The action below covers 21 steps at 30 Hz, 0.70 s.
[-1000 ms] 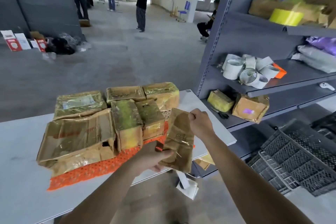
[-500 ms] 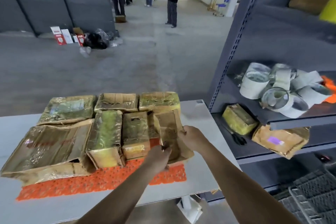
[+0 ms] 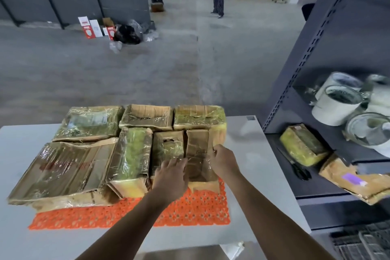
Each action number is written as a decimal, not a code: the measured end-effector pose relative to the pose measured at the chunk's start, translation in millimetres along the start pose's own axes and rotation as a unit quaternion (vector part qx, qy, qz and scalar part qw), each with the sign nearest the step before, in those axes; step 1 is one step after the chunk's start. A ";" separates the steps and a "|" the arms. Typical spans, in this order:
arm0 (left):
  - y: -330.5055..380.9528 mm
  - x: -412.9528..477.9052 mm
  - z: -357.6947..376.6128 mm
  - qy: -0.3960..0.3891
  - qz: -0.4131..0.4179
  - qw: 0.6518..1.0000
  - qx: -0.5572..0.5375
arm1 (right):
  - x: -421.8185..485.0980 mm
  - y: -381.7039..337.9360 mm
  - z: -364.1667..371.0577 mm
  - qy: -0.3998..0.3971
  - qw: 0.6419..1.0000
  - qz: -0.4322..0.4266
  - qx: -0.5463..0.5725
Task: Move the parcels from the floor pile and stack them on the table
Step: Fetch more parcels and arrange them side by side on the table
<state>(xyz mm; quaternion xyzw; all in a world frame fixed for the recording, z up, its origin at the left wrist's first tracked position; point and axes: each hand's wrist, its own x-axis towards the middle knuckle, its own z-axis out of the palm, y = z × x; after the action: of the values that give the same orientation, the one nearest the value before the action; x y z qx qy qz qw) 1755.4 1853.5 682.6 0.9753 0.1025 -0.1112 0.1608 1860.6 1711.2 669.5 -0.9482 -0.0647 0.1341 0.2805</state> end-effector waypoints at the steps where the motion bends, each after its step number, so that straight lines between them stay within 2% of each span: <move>1: -2.1 0.2 1.6 -0.002 0.011 1.000 0.026 | 1.8 1.6 0.0 -0.003 1.000 -0.004 0.003; 8: -9.5 1.7 6.0 0.008 0.053 0.997 0.060 | 6.5 8.3 0.0 0.020 1.000 0.004 0.013; 13: -10.1 4.9 5.4 0.006 0.057 0.994 0.094 | 7.3 -3.9 9.4 -0.004 0.999 -0.029 -0.013; 21: -15.1 5.9 4.4 0.013 0.083 0.991 0.102 | 6.5 9.7 -0.6 -0.008 1.000 0.028 -0.006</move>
<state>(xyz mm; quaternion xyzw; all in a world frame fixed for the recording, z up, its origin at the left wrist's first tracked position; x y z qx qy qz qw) 1756.7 1867.0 672.7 0.9932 0.0113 -0.0942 0.0674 1867.4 1704.1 663.2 -0.9502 -0.0407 0.1494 0.2704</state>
